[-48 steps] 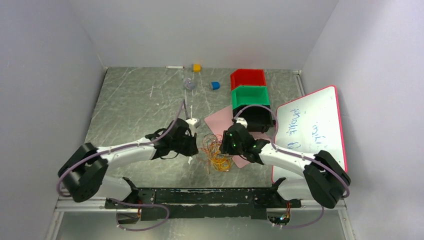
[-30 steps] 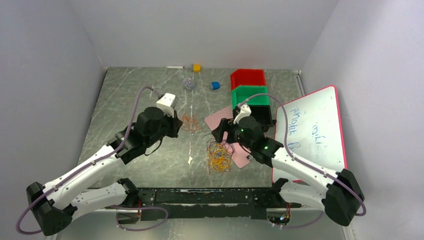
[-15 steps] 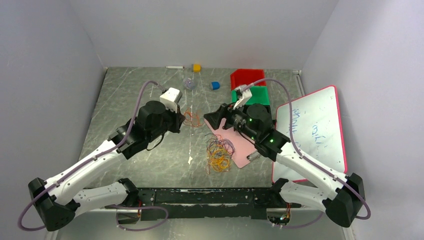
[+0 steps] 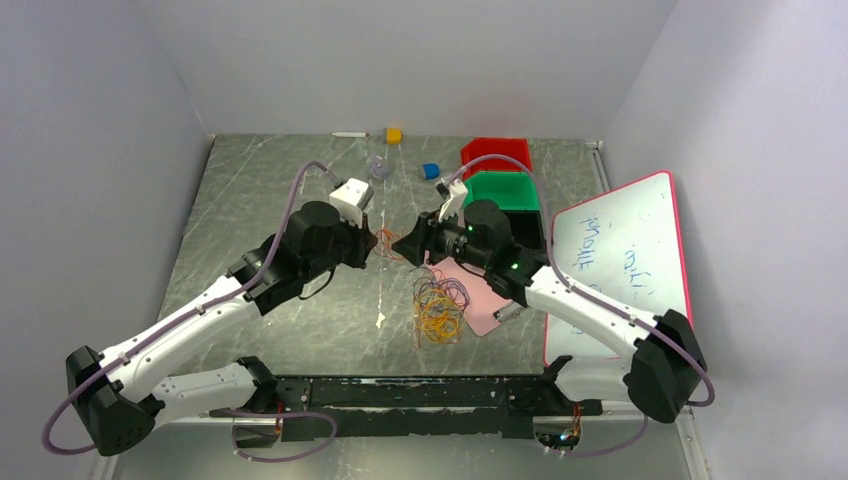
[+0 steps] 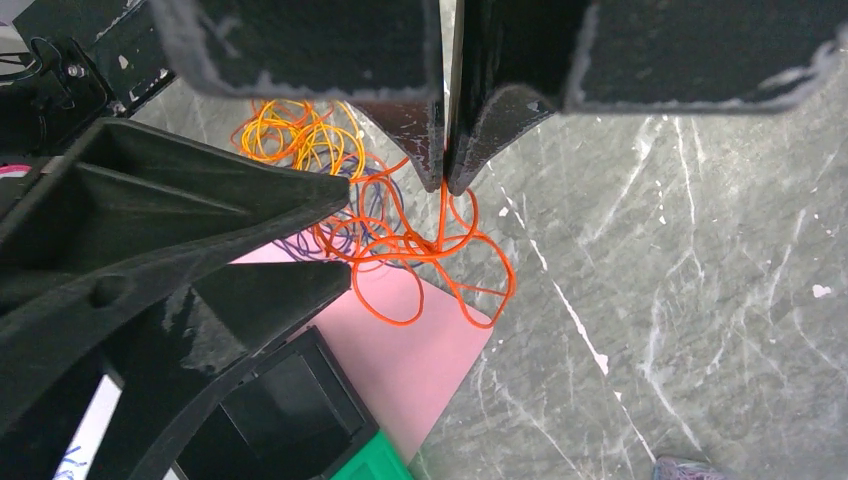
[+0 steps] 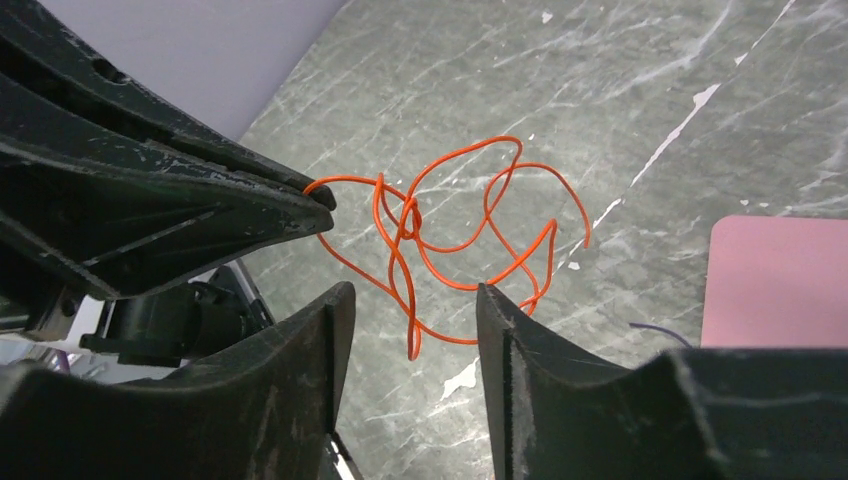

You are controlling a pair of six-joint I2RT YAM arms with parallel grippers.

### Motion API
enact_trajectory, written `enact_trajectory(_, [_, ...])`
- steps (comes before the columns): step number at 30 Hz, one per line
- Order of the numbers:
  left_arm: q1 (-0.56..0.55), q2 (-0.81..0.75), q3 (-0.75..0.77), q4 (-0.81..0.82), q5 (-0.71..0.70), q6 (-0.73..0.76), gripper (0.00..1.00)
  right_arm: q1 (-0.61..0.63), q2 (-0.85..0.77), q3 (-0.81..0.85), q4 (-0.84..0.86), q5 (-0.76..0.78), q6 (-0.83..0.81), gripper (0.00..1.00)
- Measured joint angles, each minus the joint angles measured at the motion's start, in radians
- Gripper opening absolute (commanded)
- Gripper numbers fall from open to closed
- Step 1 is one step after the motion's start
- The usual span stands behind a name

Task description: Untangle the cables

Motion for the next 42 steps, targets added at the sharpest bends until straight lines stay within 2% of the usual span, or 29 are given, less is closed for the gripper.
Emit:
enact_trajectory(6, [0.0, 0.014, -0.007, 0.006, 0.008, -0.003, 0.07, 0.003, 0.052, 0.0, 0.013, -0.001, 0.016, 0.37])
enact_trajectory(12, [0.0, 0.014, -0.018, 0.014, 0.008, -0.014, 0.07, 0.003, 0.064, 0.0, 0.003, 0.06, 0.019, 0.09])
enact_trajectory(15, [0.0, 0.014, -0.03, 0.02, 0.008, -0.022, 0.07, 0.003, 0.064, -0.001, -0.002, 0.083, 0.019, 0.0])
enact_trajectory(17, [0.0, 0.013, -0.037, 0.022, 0.008, -0.028, 0.1, 0.003, 0.059, -0.005, -0.006, 0.1, 0.022, 0.0])
enact_trajectory(23, [0.001, 0.004, -0.06, 0.031, 0.006, -0.051, 0.4, 0.003, 0.012, -0.006, -0.042, 0.182, 0.023, 0.0])
enact_trajectory(26, [0.008, -0.008, -0.08, 0.039, 0.003, -0.072, 0.49, 0.003, -0.011, 0.024, -0.113, 0.259, 0.014, 0.0])
enact_trajectory(35, [0.067, -0.029, -0.153, 0.064, 0.005, -0.143, 0.54, -0.008, -0.076, 0.172, -0.322, 0.473, -0.048, 0.0])
enact_trajectory(42, [0.082, -0.023, -0.189, 0.078, 0.014, -0.169, 0.54, -0.055, -0.112, 0.264, -0.446, 0.577, -0.087, 0.0])
